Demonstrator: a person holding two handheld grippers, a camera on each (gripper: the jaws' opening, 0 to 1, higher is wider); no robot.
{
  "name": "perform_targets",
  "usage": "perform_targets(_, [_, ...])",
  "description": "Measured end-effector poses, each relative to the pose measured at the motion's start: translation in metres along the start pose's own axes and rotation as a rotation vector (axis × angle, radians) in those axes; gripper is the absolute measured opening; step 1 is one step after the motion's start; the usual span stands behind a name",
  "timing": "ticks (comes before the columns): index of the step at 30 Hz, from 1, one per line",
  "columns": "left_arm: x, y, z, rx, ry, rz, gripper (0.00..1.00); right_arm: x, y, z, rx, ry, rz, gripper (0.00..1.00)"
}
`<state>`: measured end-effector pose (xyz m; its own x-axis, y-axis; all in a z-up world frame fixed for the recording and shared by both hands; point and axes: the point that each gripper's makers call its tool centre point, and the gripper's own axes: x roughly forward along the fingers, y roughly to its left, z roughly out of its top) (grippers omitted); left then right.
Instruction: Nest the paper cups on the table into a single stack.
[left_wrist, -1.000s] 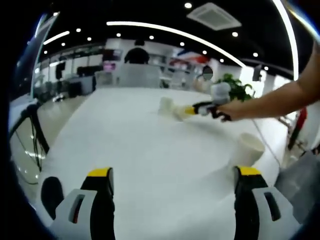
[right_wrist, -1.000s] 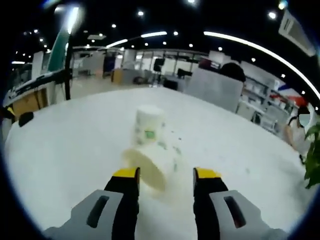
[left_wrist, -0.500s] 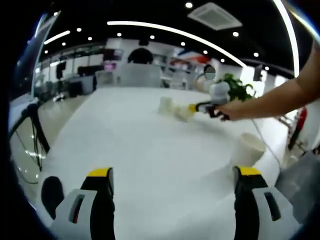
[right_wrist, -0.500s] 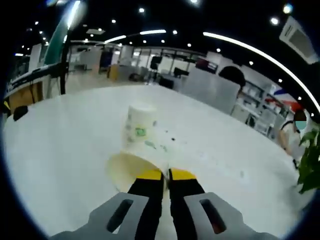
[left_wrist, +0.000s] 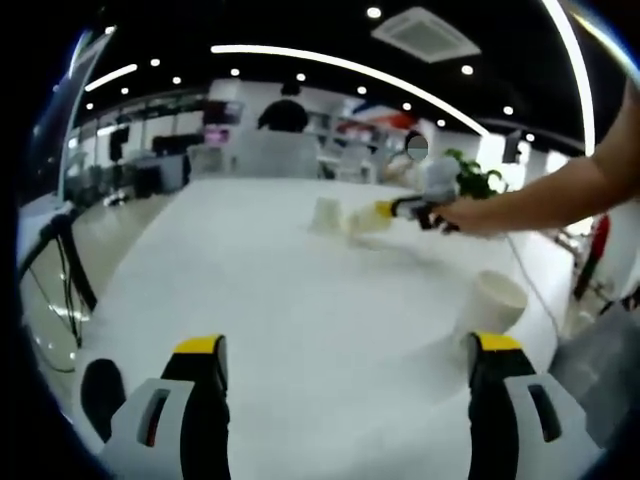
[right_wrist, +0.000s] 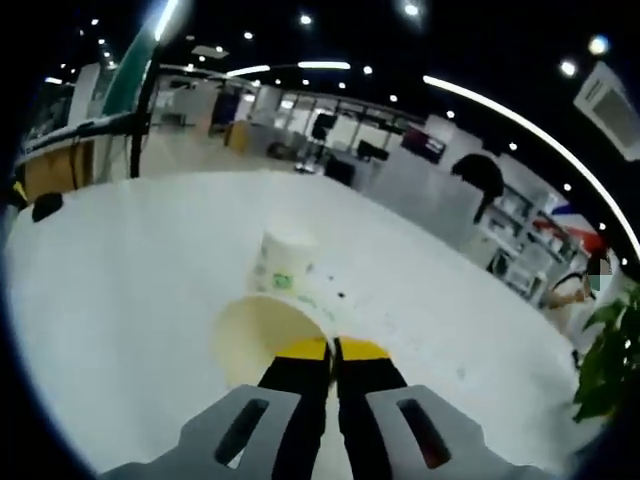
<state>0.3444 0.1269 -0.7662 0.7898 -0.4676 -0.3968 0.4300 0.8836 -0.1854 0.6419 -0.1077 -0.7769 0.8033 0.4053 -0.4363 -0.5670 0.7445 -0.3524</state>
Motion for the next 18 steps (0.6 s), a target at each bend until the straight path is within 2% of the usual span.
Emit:
perform_targets(3, [0.0, -0.002, 0.0, -0.006, -0.004, -0.003, 0.98, -0.005, 0.0, 0.007, -0.029, 0.006, 0.015, 0.0])
perform_targets(8, [0.0, -0.007, 0.0, 0.02, 0.004, -0.012, 0.98, -0.015, 0.0, 0.009, -0.094, 0.081, 0.061, 0.0])
perform_targets(15, [0.0, -0.01, 0.007, 0.062, -0.002, -0.023, 0.98, -0.03, -0.01, 0.02, -0.084, 0.145, 0.085, 0.0])
perform_targets(18, [0.0, -0.01, 0.01, 0.069, -0.001, -0.026, 0.98, -0.037, -0.012, 0.023, -0.078, 0.2, 0.114, 0.0])
